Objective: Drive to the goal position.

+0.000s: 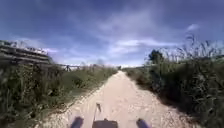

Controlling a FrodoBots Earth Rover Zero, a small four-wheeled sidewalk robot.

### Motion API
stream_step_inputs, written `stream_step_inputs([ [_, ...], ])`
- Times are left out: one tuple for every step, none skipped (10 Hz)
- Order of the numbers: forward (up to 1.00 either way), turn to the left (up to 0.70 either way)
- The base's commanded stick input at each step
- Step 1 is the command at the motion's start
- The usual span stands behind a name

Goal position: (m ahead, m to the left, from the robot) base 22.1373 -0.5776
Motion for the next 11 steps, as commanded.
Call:
stream_step_inputs([
  [1.0, -0.4],
  [1.0, -0.4],
  [1.0, -0.18],
  [1.0, -0.24],
  [1.0, -0.38],
  [1.0, -0.07],
  [1.0, -0.04],
  [1.0, -0.29],
  [1.0, -0.4],
  [1.0, -0.02],
  [1.0, 0.0],
])
